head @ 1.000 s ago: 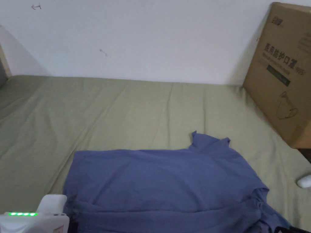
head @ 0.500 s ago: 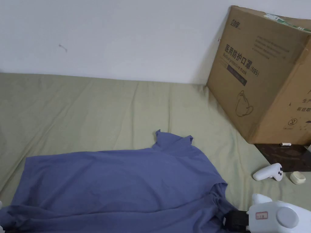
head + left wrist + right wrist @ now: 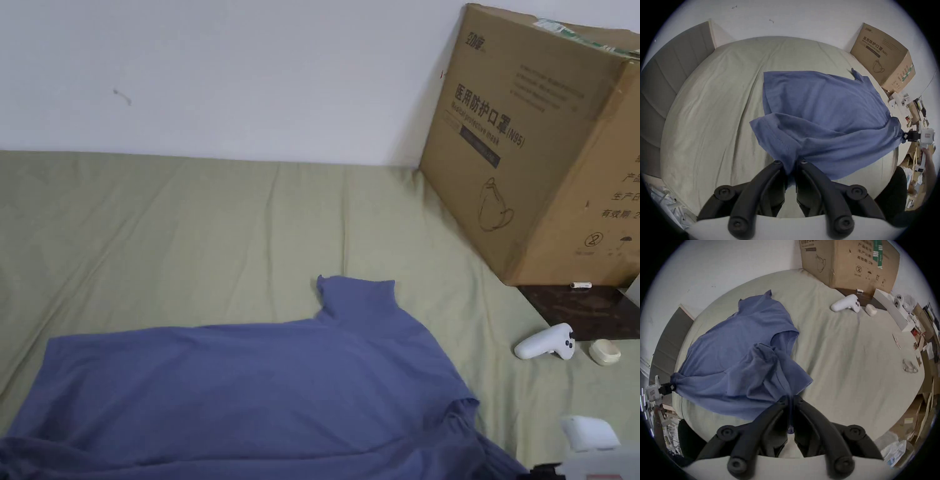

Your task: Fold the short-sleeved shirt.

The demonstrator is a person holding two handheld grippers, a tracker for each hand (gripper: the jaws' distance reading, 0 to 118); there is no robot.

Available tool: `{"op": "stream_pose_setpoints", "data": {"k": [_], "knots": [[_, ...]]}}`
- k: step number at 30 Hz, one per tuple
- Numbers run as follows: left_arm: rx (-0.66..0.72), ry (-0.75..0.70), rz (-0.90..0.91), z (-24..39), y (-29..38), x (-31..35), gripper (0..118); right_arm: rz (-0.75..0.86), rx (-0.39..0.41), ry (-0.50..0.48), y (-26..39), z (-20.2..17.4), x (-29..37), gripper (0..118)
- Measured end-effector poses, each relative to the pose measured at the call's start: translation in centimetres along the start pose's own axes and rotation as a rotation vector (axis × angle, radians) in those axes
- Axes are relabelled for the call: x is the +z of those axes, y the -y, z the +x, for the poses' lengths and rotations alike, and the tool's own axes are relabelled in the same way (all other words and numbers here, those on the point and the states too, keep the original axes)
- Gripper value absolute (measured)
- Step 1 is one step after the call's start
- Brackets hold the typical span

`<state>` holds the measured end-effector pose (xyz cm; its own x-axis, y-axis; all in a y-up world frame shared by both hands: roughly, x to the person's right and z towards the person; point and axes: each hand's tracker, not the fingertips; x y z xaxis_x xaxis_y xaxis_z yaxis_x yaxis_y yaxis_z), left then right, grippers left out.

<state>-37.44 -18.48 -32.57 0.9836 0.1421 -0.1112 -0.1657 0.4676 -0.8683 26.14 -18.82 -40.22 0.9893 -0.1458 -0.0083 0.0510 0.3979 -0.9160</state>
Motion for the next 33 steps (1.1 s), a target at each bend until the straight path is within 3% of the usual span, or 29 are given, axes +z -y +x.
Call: {"op": "stream_pose_setpoints", "data": {"k": [7,8,9,10,11,12,13,19,21,22,23,24,25,30,33], "knots": [[0.088,0.082,-0.069,-1.8,6.3,0.9,10,-0.055,-0.059,-0.038,6.7,0.5,0.6,4],[0.125,0.108,-0.060,-2.3,6.9,0.9,15,-0.034,-0.071,-0.031,7.1,0.4,0.4,8],[0.155,0.130,-0.046,-2.5,7.4,1.0,27,0.003,-0.072,0.001,7.3,0.0,0.6,21],[0.181,0.151,-0.040,-2.7,7.6,1.2,51,0.039,-0.066,0.022,7.4,-0.4,0.9,46],[0.210,0.168,-0.036,-2.9,7.8,1.4,97,0.057,-0.067,0.012,7.4,-0.8,1.2,95],[0.230,0.186,-0.015,-2.9,8.0,1.9,118,0.055,-0.071,-0.012,7.2,-1.1,1.6,117],[0.238,0.188,0.068,-2.9,7.7,3.0,117,0.110,-0.122,-0.013,7.0,-1.5,2.6,116],[0.146,0.093,0.212,-0.2,4.1,7.2,114,0.227,0.021,-0.021,2.5,-7.0,5.9,115],[0.113,0.033,0.227,0.2,2.7,7.3,111,0.276,0.058,-0.057,1.2,-8.9,6.2,102],[0.110,0.025,0.224,0.6,2.1,7.4,101,0.316,0.072,-0.085,0.8,-9.4,6.1,80],[0.106,0.022,0.235,1.0,1.5,7.4,65,0.361,0.078,-0.118,0.2,-10.3,6.1,27],[0.102,0.031,0.253,1.1,0.8,7.2,25,0.382,0.083,-0.117,-0.6,-11.4,5.8,0],[0.095,0.056,0.271,1.0,0.1,6.6,0,0.370,0.084,-0.112,-1.1,-11.9,4.9,0],[0.077,0.036,0.220,0.8,-4.2,3.2,0,0.352,0.084,-0.188,-3.2,-14.8,3.5,0],[0.049,0.033,0.167,-3.3,-8.8,-2.2,1,0.327,0.165,-0.152,-3.7,-15.8,3.0,0]]}}
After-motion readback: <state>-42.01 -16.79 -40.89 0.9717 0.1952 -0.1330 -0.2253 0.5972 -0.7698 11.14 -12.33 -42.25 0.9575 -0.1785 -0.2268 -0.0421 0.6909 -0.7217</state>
